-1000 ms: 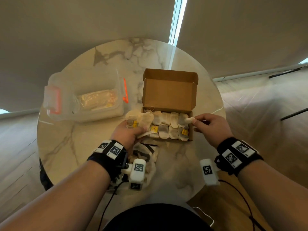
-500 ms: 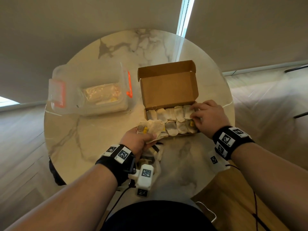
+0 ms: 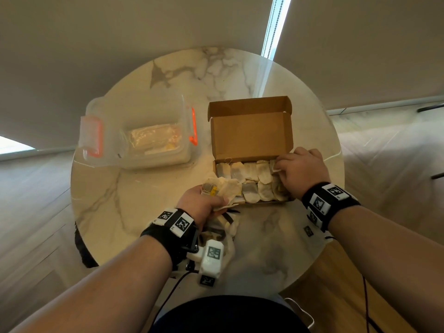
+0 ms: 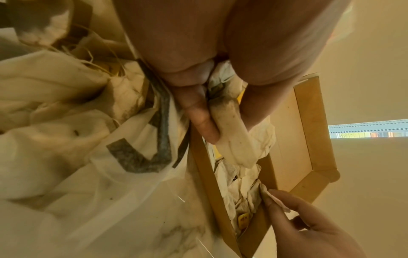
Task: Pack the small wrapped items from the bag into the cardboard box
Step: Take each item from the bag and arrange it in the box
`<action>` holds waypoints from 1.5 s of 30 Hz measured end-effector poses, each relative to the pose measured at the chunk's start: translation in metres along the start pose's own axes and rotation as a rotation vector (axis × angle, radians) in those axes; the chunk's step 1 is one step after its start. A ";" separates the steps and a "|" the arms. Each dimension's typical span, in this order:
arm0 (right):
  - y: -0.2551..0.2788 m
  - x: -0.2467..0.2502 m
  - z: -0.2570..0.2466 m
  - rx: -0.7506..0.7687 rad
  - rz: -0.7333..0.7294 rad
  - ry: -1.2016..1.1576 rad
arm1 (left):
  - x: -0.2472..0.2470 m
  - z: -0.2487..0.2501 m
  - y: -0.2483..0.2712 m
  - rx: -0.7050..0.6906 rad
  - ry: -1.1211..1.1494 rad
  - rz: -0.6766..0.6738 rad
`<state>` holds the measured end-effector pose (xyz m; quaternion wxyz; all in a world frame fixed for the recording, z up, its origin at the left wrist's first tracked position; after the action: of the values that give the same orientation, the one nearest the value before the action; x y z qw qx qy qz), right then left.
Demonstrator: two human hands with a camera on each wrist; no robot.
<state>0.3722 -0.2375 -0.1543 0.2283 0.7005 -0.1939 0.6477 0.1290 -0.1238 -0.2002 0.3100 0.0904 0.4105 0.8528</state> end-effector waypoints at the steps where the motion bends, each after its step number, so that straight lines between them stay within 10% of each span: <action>1: -0.001 0.004 0.001 -0.010 0.032 -0.006 | 0.000 0.000 0.000 -0.002 0.003 0.000; 17: 0.031 -0.007 -0.003 0.030 -0.169 0.084 | -0.001 0.007 0.005 -0.026 0.036 -0.026; 29: 0.037 0.045 -0.053 -0.332 -0.327 -1.118 | -0.052 0.041 0.040 -0.123 0.122 -0.300; 35: 0.049 0.041 -0.027 -0.545 -0.233 -1.483 | -0.023 0.037 0.027 -0.067 0.231 -0.100; 45: 0.021 0.010 -0.011 -0.398 -0.152 -0.689 | 0.008 0.007 0.011 0.050 0.202 0.078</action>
<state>0.3520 -0.2485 -0.1422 0.3282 0.8310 -0.3285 0.3062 0.1205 -0.1198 -0.1881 0.2315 0.0277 0.4568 0.8585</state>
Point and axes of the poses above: each hand's wrist, its own y-axis away from the middle knuckle, its own x-axis out of the back of the hand, z = x × y, the point moved 9 cm from there along -y, towards the middle knuckle, and after that the axes turned 6 degrees about -x, right-handed, at the moved point
